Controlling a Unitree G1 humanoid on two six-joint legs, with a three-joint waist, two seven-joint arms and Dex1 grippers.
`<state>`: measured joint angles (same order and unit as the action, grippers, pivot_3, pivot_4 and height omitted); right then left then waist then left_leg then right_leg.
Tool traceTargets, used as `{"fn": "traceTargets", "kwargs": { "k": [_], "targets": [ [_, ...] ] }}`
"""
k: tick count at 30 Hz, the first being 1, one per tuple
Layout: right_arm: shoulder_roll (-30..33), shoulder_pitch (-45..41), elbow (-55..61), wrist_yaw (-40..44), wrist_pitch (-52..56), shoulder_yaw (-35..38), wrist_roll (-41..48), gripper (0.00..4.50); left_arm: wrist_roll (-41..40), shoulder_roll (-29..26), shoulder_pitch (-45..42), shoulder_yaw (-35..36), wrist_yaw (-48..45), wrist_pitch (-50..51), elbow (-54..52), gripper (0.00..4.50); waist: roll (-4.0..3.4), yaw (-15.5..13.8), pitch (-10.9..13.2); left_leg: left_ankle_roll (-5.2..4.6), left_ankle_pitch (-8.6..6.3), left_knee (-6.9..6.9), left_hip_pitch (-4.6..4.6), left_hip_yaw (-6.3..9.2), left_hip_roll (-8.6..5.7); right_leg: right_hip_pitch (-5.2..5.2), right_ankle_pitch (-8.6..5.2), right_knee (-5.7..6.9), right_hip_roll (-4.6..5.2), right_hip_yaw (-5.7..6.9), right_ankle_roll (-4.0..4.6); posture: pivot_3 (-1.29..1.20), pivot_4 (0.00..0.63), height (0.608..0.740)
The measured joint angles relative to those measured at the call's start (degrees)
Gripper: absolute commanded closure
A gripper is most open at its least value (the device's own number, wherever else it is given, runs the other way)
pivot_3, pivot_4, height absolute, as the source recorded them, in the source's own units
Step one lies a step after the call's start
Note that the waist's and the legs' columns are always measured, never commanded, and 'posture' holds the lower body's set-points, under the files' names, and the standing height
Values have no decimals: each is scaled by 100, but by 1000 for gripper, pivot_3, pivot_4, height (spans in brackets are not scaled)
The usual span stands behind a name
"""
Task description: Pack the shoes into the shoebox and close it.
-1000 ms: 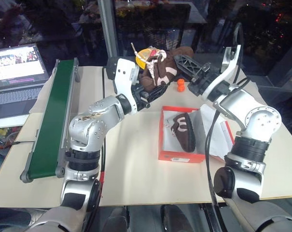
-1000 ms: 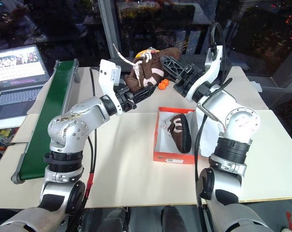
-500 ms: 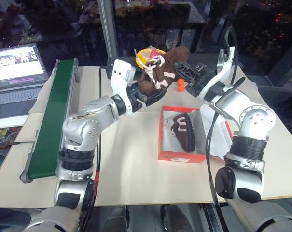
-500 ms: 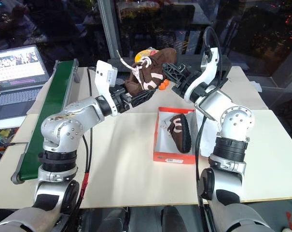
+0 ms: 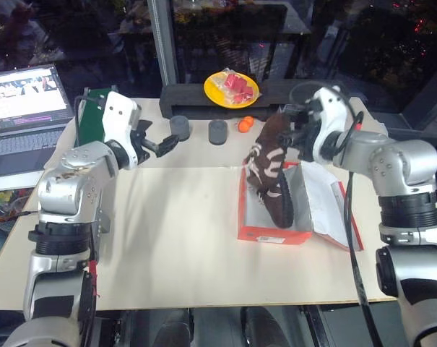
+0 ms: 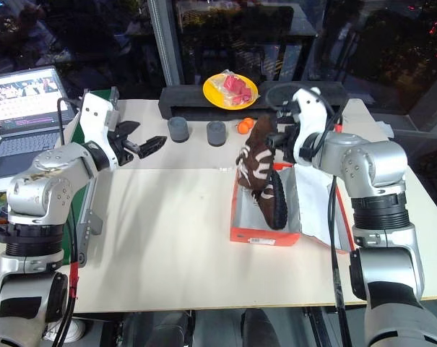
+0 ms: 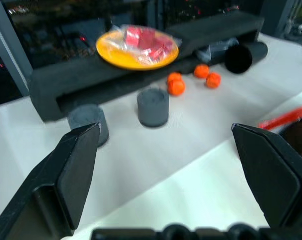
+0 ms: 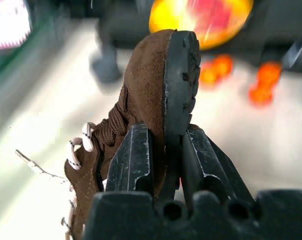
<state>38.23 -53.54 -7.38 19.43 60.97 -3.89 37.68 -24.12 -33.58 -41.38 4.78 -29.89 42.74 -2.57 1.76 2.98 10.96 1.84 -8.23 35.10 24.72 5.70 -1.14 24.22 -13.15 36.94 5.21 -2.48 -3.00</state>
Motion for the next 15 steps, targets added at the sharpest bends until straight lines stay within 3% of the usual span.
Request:
{"fn": "traceTargets", "kwargs": {
  "k": [15],
  "targets": [
    [353, 865, 636, 1304, 312, -545, -537, 4163, -71, 234, 218, 16, 175, 243, -507, 0, 2, -78, -1, 0, 0, 13, -5, 3, -2, -12, -1, 4, 2, 4, -2, 0, 150, 740]
  ]
}}
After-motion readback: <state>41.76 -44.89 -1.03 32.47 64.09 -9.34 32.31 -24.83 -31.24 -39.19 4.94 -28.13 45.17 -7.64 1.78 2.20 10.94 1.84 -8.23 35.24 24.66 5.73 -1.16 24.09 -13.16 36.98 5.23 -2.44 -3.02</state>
